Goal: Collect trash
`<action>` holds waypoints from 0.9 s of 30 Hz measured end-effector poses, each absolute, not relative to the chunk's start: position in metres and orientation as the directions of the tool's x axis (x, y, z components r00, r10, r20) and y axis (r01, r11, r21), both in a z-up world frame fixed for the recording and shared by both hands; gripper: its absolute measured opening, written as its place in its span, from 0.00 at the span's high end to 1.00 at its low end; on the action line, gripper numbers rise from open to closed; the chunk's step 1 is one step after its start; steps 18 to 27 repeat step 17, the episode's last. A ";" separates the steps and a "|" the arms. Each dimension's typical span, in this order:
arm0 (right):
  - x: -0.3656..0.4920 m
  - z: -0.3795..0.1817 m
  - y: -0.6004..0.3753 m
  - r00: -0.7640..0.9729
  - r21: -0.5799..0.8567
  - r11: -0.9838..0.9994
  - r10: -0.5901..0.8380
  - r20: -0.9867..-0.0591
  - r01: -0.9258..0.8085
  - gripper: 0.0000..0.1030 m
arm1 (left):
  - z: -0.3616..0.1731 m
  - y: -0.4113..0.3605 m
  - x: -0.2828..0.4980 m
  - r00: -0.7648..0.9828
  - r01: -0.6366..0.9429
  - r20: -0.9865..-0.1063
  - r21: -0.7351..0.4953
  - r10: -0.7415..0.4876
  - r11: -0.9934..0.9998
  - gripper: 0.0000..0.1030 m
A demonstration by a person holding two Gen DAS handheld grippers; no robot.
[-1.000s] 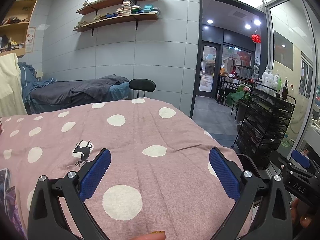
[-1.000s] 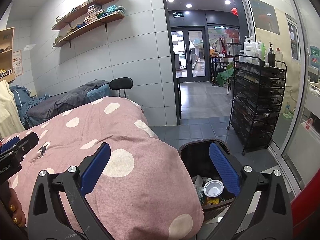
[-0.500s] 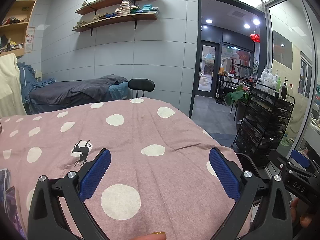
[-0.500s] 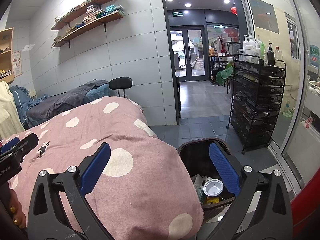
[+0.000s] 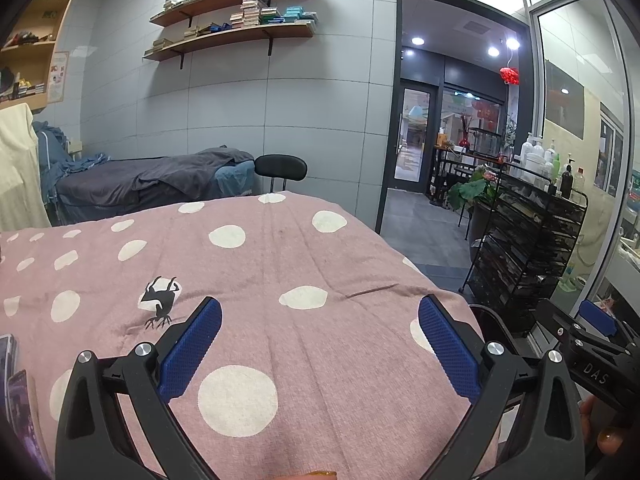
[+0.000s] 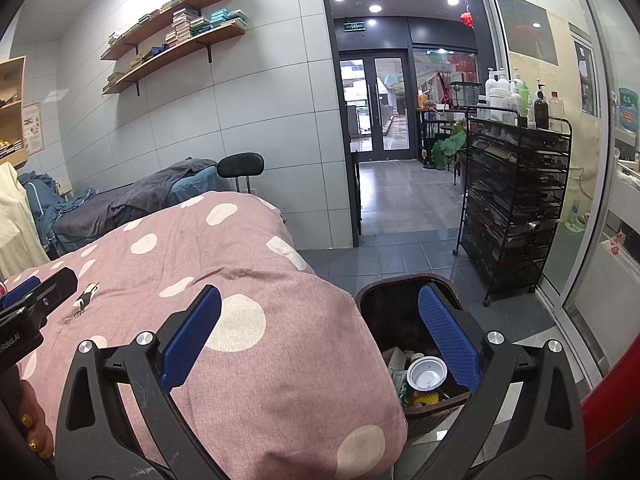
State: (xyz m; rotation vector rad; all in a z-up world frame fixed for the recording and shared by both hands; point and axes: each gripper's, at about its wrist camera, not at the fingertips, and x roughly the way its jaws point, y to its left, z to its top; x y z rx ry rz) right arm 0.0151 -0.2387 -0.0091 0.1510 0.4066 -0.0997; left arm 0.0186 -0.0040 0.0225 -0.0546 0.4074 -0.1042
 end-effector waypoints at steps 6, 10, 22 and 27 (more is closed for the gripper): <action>0.015 -0.009 -0.239 0.913 0.128 0.984 -0.066 -0.402 0.127 0.05 | 0.021 -0.003 0.018 0.911 0.097 -0.394 -0.091 -0.125 0.991 0.06; 0.016 -0.009 -0.239 0.913 0.125 0.984 -0.065 -0.404 0.126 0.05 | 0.020 -0.002 0.020 0.909 0.091 -0.400 -0.086 -0.118 0.992 0.06; 0.016 -0.010 -0.239 0.911 0.125 0.984 -0.066 -0.408 0.127 0.05 | 0.020 -0.001 0.021 0.907 0.088 -0.404 -0.087 -0.116 0.992 0.06; 0.016 -0.010 -0.239 0.911 0.125 0.984 -0.066 -0.408 0.127 0.05 | 0.020 -0.001 0.021 0.907 0.088 -0.404 -0.087 -0.116 0.992 0.06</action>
